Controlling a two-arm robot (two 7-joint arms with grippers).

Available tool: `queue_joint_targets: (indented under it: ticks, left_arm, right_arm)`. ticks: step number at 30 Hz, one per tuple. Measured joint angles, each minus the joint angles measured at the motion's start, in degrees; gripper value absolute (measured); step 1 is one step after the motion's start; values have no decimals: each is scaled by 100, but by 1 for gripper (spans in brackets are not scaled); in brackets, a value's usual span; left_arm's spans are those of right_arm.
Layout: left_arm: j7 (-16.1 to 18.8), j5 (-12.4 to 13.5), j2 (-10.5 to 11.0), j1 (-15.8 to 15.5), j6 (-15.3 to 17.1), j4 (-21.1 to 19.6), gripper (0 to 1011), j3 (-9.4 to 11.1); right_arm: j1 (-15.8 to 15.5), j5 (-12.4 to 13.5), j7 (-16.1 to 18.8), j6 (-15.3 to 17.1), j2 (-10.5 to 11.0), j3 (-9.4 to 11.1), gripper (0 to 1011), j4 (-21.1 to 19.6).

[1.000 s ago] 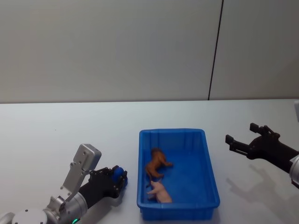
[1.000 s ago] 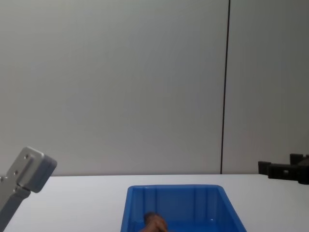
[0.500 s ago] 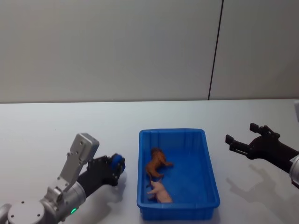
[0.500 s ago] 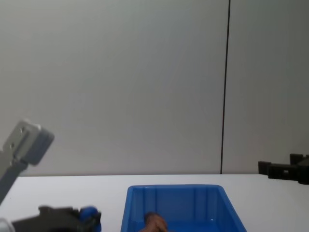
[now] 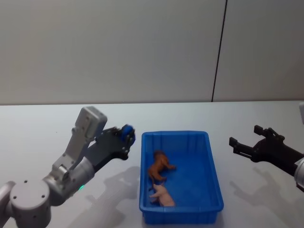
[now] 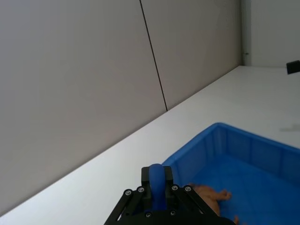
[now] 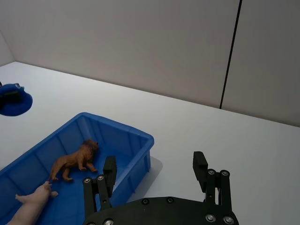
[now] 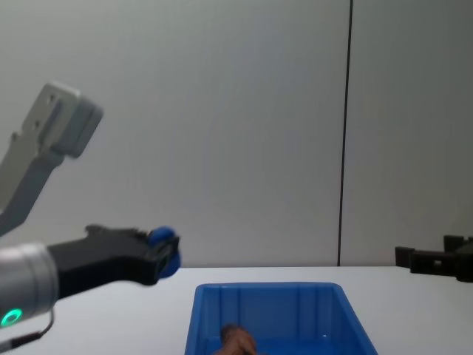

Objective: Pick up the two dolls from the table and place them into the box.

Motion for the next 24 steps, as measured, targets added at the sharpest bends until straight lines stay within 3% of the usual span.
queue_joint_targets:
  ticks: [16, 24]
  left_arm:
    - [-369, 137, -465, -390, -17, 161, 147, 229]
    - [-482, 93, -631, -473, -37, 339, 363, 334]
  right_arm:
    - [0, 0, 0, 0, 0, 0, 1001, 0]
    - [0, 0, 0, 0, 0, 0, 1001, 0]
